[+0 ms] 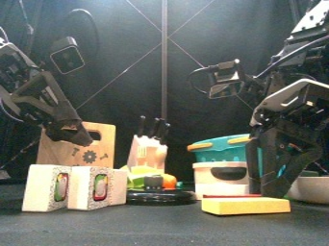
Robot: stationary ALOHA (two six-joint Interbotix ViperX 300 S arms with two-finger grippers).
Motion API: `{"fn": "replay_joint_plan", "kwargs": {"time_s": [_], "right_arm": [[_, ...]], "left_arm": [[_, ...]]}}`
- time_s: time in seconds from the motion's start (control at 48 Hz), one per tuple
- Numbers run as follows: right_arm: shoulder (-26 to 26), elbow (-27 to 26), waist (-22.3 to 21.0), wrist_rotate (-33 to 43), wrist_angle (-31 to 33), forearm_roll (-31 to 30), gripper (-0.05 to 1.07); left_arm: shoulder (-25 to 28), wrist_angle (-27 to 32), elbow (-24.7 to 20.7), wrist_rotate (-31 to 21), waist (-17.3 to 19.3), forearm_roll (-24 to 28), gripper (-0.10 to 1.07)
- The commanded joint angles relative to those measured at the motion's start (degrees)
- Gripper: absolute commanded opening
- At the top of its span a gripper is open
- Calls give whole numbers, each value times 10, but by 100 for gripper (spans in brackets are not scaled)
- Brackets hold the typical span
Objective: Grab salmon
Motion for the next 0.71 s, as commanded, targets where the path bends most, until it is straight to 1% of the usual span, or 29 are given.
{"fn": "replay_joint_plan", "kwargs": {"time_s": [0.0,0.312,0.688], "right_arm": [[-11,-8,8,1,3,3,61],[-46,-21,14,-4,35,-1,61],[-49,-21,14,1,45,-2,61]], "left_arm": [[-2,-2,-11,0,2,-1,87],[-1,-3,-11,-1,2,-2,87],[-2,-2,-10,0,2,-1,87]]}}
